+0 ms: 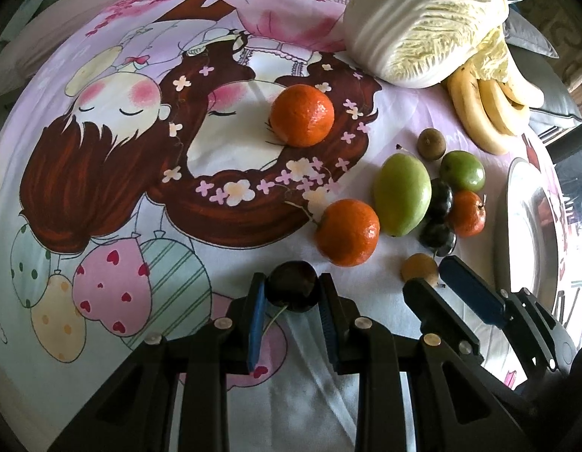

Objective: Organize fruits
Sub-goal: 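Lift the small brown fruit with the right tool while the left tool lifts the cherry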

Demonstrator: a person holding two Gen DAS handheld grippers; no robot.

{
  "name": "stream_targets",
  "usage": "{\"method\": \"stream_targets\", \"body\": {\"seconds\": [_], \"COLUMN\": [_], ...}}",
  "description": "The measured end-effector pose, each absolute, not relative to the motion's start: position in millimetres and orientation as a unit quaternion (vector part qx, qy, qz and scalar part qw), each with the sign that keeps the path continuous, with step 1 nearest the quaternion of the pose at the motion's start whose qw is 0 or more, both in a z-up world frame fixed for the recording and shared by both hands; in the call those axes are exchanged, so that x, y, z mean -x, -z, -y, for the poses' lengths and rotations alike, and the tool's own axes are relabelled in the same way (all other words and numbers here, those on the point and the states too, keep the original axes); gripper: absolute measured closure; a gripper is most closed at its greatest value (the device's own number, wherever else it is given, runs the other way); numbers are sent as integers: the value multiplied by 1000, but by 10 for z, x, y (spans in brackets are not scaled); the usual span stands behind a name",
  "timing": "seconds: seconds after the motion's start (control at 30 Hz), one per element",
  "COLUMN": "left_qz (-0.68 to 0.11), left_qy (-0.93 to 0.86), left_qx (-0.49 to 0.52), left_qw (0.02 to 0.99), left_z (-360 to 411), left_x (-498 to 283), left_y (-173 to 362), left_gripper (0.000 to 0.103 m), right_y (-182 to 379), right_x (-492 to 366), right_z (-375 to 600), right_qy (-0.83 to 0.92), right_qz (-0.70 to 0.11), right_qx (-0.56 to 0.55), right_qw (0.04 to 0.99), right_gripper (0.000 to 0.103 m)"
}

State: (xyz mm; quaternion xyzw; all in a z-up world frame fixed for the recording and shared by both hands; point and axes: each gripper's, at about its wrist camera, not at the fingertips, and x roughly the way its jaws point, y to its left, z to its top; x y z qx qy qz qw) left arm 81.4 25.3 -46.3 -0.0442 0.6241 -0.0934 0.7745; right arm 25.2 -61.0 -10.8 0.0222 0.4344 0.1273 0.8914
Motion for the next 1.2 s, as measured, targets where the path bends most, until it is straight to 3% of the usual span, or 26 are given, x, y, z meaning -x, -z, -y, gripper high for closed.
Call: {"method": "stream_targets", "body": {"seconds": [0.57,0.97,1.07,1.2], "left_qz": [-626,-626,-626,-627], "left_qy": [92,92,92,92], "left_qx": [38,37,37,37], "left_qw": [774,774,773,773], "left_z": [-254,-223,-216,-217], "left_x": [-795,-794,-791,-790], "left_y": [448,443,438,436], "left_gripper": [75,75,75,75], "right_y": [219,278,251,242], "right_x": [-321,-345,-340,-331], "right_z": [548,633,648,684], "right_qy": [-99,-103,-102,-103], "right_qz": [-435,-450,-447,-448], "right_qx": [33,-8,-9,-20], "right_qw": [895,887,889,888], "right_gripper": [69,70,77,77]}}
